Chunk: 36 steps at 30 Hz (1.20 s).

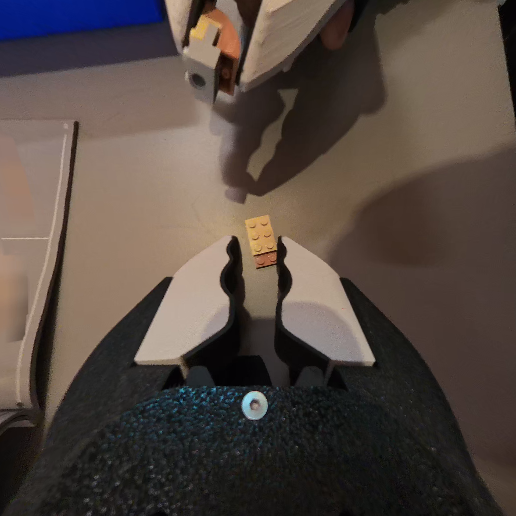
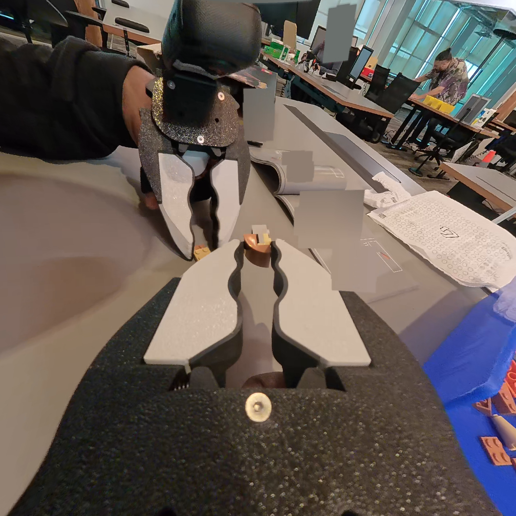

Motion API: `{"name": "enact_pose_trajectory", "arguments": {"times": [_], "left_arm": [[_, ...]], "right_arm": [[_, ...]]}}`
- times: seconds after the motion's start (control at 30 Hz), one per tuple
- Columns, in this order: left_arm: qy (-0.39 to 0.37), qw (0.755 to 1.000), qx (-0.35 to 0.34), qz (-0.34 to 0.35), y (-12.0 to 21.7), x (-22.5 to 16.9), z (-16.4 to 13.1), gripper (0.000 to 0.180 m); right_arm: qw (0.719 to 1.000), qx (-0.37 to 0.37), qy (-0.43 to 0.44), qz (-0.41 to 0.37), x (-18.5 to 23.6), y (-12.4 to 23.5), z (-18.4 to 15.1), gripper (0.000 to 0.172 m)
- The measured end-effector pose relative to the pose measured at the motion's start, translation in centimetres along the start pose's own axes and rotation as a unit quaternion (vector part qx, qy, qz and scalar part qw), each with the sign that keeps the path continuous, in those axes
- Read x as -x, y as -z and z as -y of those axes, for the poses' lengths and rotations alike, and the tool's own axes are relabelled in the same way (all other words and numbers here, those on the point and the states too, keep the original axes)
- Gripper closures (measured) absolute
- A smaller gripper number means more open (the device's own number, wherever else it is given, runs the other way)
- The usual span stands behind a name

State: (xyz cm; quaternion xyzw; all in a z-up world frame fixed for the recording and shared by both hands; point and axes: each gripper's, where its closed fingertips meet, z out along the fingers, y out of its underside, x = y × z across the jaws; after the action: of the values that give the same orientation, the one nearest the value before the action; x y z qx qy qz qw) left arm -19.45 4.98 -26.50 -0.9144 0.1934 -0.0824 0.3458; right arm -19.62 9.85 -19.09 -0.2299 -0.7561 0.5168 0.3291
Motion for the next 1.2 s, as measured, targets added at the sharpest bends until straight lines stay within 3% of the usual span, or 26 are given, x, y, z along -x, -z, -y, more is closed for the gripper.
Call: {"name": "enact_pose_trajectory", "arguments": {"times": [0.03,0.27,0.43,0.73,1.2], "left_arm": [[-0.003,1.000,-0.001,-0.004,-0.1,-0.2,0.1,0.163],[0.024,0.999,-0.019,-0.024,-0.5,-0.4,0.6,0.164],[0.086,0.993,-0.046,-0.063,-0.2,-0.7,1.4,0.164],[0.196,0.958,-0.153,-0.144,1.7,-1.1,4.2,0.164],[0.230,0.931,-0.167,-0.228,2.0,-2.9,4.9,0.164]], "right_arm": [[1.000,0.001,0.004,0.000,0.0,0.0,0.0,0.154],[0.999,0.007,0.038,0.004,0.2,0.1,-0.3,0.154],[0.998,0.006,0.056,0.028,0.7,0.4,-0.3,0.154],[0.994,0.001,0.082,0.079,2.6,0.7,-0.2,0.154],[0.986,0.007,0.128,0.103,4.1,0.6,-0.6,0.154]]}}
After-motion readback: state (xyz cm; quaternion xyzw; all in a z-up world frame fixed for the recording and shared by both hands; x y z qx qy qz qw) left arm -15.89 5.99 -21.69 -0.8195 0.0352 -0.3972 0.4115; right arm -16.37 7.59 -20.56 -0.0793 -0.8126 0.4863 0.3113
